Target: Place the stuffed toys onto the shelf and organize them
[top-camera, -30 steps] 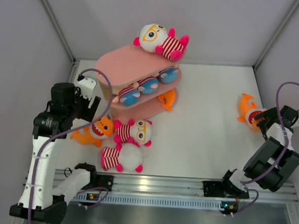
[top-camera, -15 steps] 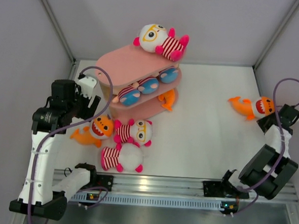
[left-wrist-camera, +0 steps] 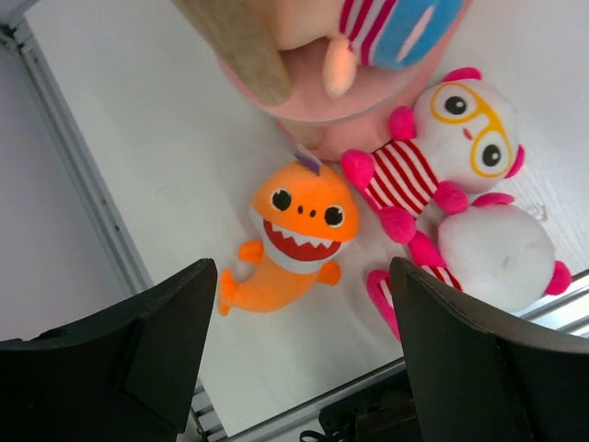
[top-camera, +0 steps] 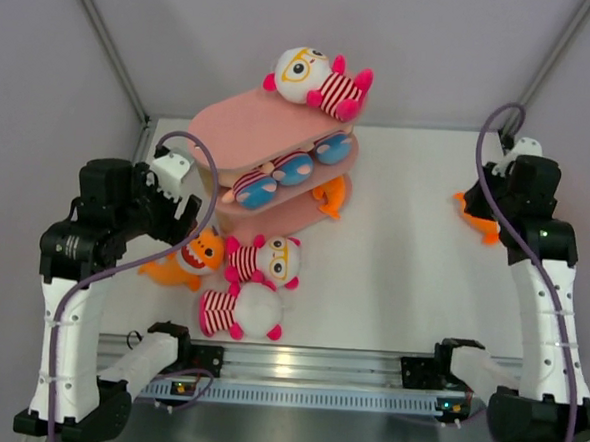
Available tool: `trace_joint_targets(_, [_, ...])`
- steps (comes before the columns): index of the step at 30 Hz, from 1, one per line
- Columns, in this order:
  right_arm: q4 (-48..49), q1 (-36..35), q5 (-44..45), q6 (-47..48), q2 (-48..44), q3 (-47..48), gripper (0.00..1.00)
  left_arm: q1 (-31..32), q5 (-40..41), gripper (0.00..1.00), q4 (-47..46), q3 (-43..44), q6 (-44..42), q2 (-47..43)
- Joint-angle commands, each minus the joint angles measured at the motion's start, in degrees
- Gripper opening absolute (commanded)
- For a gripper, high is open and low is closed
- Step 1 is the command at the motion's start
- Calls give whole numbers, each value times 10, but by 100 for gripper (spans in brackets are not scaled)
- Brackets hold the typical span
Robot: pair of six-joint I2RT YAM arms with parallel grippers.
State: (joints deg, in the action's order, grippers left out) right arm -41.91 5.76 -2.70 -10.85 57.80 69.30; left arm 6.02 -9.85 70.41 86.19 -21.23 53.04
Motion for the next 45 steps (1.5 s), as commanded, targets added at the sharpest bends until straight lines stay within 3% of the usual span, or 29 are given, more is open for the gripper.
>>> trace_joint_targets(1, [-140, -88, 16, 72, -11, 80, 0, 6, -82, 81, 17, 41, -5, 4])
trace_joint_targets(4, [-184, -209, 86, 92, -9, 108, 0, 7, -127, 81, 17, 48, 6, 8])
trace_joint_targets(7, [-234, -404, 198, 99, 39, 130, 0, 7, -157, 81, 18, 44, 13, 12])
trace_joint_targets(9, [-255, -477, 253, 95, 66, 151, 0, 7, -167, 80, 19, 47, 17, 18])
trace_joint_targets(13, [-231, -651, 313, 99, 93, 197, 0, 7, -193, 80, 19, 55, 21, 29])
trace_joint_targets(18, [-217, -750, 331, 131, 132, 249, 0, 7, -256, 81, 19, 64, 29, 37])
trace_joint_targets(23, [-214, -838, 355, 217, 237, 351, 0, 7, -322, 82, 20, 57, 36, 44])
trace_joint_targets(27, [-172, -865, 350, 259, 249, 371, 0, 7, -346, 84, 21, 41, 6, 27])
trace_joint_targets(30, [-177, -864, 376, 227, 225, 357, 0, 7, -326, 84, 21, 44, -3, 22])
trace_joint_targets(32, [-170, -832, 378, 175, 182, 325, 0, 7, -323, 84, 20, 42, -10, 20])
trace_joint_targets(34, [-113, -765, 319, 150, 113, 250, 0, 7, -323, 84, 20, 40, -14, 21])
trace_joint_targets(35, [-81, -660, 286, 129, 86, 214, 0, 7, -321, 84, 20, 41, -15, 22])
trace_joint_targets(36, [-47, -598, 251, 116, 59, 177, 4, 7, -319, 84, 21, 42, -15, 22])
trace_joint_targets(37, [13, -481, 244, 91, 15, 109, 14, 7, -312, 84, 20, 43, -13, 23])
trace_joint_targets(38, [30, -419, 233, 55, -1, 80, 27, 7, -305, 84, 20, 44, -12, 22])
trace_joint_targets(39, [44, -351, 205, 37, -9, 56, 54, 7, -296, 85, 21, 45, -11, 22])
trace_joint_targets(40, [54, -288, 178, 21, -4, 21, 62, 7, -288, 85, 20, 45, -11, 22])
trace_joint_targets(41, [74, -152, 114, -18, 6, 5, 77, 7, -270, 85, 21, 44, -10, 20])
trace_joint_targets(44, [105, 65, 31, -90, 86, -36, 89, 7, -245, 85, 20, 41, -11, 18])
trace_joint_targets(45, [125, 101, 14, -103, 107, -43, 91, 7, -243, 85, 21, 39, -12, 18])
